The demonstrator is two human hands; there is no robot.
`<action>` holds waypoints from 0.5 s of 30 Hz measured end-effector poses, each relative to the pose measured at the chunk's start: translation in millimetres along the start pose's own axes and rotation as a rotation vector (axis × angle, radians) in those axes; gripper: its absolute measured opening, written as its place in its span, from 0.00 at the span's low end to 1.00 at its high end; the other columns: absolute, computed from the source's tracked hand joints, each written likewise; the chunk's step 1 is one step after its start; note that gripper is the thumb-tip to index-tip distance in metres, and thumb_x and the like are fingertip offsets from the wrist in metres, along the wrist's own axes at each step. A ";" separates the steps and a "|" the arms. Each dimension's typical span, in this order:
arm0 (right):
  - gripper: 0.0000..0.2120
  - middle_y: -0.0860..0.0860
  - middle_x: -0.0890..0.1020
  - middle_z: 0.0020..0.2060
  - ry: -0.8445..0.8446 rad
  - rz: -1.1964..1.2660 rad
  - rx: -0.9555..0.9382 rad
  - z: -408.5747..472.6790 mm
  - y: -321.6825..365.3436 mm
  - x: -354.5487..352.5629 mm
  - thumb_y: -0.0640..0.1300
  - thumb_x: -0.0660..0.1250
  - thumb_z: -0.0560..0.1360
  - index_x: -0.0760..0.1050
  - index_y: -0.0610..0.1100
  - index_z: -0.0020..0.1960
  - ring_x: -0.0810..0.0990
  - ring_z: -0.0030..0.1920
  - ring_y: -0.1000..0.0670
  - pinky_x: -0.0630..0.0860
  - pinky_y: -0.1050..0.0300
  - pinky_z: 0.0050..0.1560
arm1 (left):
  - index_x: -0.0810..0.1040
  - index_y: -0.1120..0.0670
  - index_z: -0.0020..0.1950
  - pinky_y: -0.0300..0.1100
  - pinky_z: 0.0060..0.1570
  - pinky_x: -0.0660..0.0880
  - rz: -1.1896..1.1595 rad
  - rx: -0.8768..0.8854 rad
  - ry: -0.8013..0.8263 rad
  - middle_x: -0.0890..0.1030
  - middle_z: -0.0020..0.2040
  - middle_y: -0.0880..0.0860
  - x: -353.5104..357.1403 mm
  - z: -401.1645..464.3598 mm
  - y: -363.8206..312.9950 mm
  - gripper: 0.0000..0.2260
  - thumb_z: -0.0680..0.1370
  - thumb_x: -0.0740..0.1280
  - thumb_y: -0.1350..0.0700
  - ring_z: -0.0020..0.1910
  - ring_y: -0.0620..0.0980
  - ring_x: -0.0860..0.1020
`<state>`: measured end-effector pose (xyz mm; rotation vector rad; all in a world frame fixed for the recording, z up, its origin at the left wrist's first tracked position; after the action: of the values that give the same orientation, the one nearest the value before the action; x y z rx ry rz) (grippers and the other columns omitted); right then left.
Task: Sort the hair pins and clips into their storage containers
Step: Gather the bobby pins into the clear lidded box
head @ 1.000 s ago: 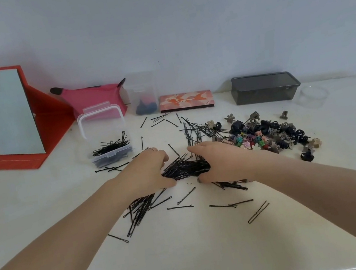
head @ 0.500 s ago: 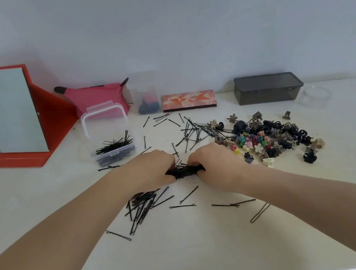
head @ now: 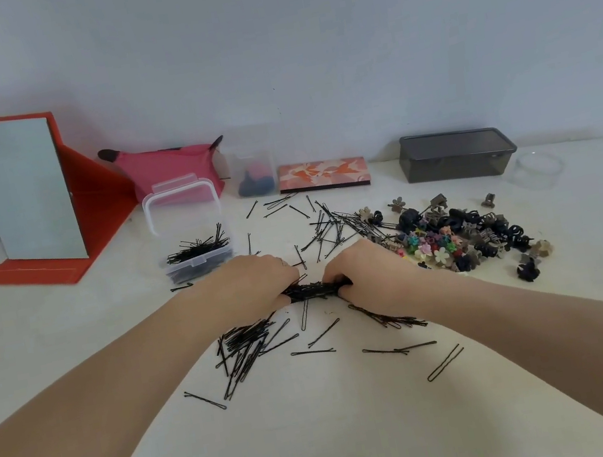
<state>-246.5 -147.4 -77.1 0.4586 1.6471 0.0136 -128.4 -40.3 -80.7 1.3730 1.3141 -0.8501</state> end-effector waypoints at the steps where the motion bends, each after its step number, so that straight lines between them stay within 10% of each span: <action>1: 0.15 0.47 0.83 0.49 0.005 0.013 -0.004 1.0 -0.3 -2.8 0.36 0.61 0.76 0.82 0.47 0.56 0.81 0.49 0.46 0.80 0.50 0.52 | 0.74 0.52 0.56 0.50 0.49 0.76 -0.005 0.008 -0.003 0.77 0.51 0.50 -3.1 -0.5 1.9 0.09 0.81 0.60 0.49 0.50 0.53 0.77; 15: 0.11 0.55 0.86 0.44 -0.056 0.143 0.017 33.9 -5.5 -49.5 0.38 0.70 0.73 0.85 0.48 0.52 0.82 0.45 0.56 0.80 0.62 0.49 | 0.72 0.49 0.38 0.40 0.34 0.69 -0.200 -0.161 -0.170 0.75 0.33 0.46 -45.8 -47.0 100.9 0.10 0.78 0.67 0.50 0.35 0.44 0.74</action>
<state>-212.9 -176.1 -36.2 0.5839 1.5578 0.0919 -44.2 3.2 -6.5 1.0338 1.3703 -0.9511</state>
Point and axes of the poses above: each hand's wrist, its own z-axis towards the middle knuckle, its own x-axis out of the palm, y = z × x, the point moved 4 cm from there along z, towards the middle knuckle
